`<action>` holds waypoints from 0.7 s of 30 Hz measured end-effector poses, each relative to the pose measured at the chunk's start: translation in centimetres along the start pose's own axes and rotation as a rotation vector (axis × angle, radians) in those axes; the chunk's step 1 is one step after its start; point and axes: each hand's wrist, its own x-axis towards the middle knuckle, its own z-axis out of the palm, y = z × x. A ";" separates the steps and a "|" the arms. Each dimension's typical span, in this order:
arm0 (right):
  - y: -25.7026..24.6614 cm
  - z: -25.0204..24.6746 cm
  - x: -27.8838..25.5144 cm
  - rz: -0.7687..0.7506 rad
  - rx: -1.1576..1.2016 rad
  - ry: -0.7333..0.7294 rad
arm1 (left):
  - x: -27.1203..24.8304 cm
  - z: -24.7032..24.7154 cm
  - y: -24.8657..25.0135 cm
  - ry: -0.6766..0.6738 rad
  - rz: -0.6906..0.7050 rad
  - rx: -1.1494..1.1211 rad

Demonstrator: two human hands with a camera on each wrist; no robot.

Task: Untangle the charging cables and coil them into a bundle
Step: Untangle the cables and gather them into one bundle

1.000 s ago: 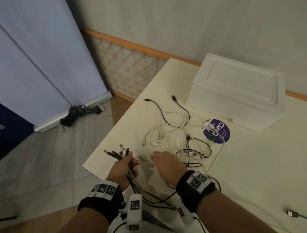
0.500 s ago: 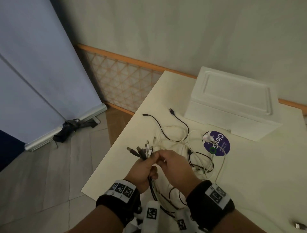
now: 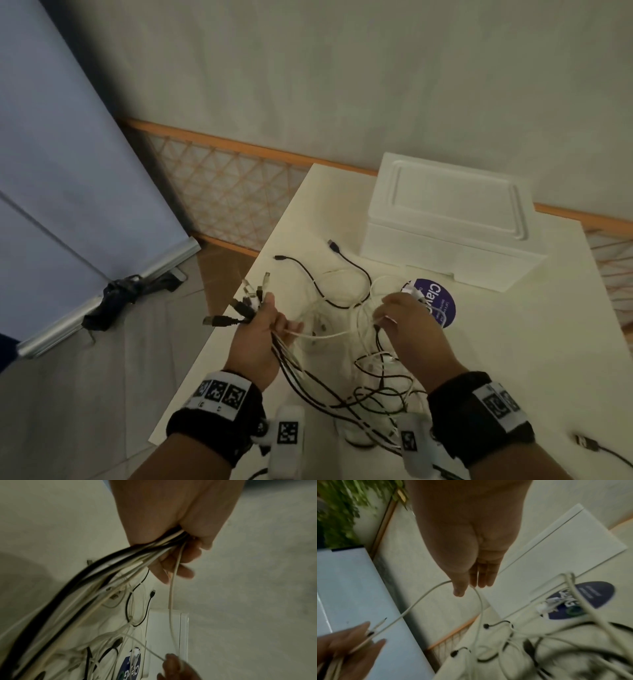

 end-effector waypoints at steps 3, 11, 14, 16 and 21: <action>-2.2 -1.4 0.4 -0.059 0.131 0.026 | -0.5 0.7 -0.6 -0.070 0.005 0.240; -6.6 -1.3 0.3 -0.219 0.331 0.134 | -2.1 3.3 -1.2 -0.351 0.028 0.609; -7.0 -1.5 -0.1 -0.162 0.424 0.148 | -1.9 3.4 -0.9 -0.370 0.112 0.702; -7.4 -1.5 -0.6 -0.133 0.475 0.178 | -2.0 3.5 -0.6 -0.383 0.149 0.732; -7.0 -1.0 -1.1 0.043 0.451 -0.026 | -2.3 3.9 0.4 -0.392 0.175 0.579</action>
